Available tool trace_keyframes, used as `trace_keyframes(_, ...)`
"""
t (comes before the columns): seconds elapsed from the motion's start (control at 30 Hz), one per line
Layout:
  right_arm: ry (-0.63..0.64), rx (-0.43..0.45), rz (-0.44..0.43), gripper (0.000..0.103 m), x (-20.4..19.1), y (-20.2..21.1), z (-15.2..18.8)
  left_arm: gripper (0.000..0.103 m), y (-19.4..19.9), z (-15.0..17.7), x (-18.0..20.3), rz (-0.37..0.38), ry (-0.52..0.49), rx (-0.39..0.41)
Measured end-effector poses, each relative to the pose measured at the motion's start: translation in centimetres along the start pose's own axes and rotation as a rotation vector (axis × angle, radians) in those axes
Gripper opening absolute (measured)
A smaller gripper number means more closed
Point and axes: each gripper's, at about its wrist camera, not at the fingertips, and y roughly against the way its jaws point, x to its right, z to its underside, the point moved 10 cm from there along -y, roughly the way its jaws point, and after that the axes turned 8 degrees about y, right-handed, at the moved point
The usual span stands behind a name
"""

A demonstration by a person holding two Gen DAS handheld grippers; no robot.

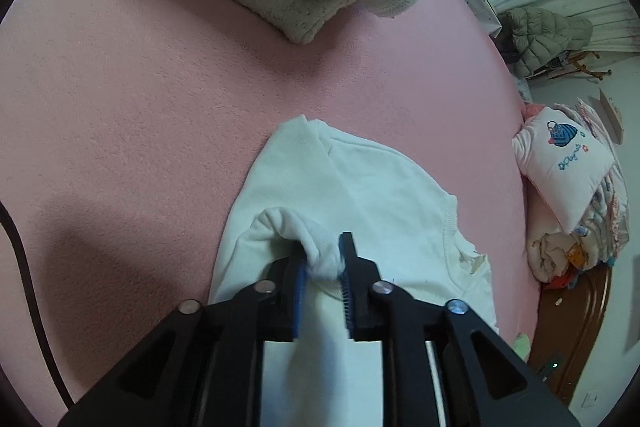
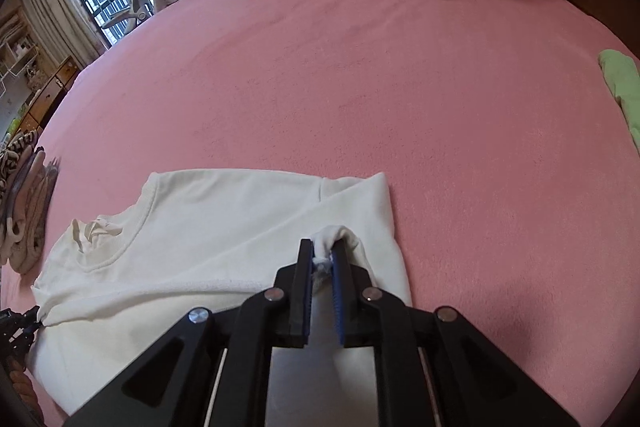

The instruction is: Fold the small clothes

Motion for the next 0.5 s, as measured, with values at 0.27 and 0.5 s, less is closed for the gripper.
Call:
trace_keyframes(0.27,0.034,0.163,-0.037,0.035,-1.8,6.6,-1.9,0.043,5.4,0.0,2.9,0.031,-0.126,0.094)
trace_keyframes(0.5,0.236,0.147,-0.169,0.034,-10.0,8.5,-0.9,0.050,5.1,5.2,8.6,0.057,-0.358,0.050)
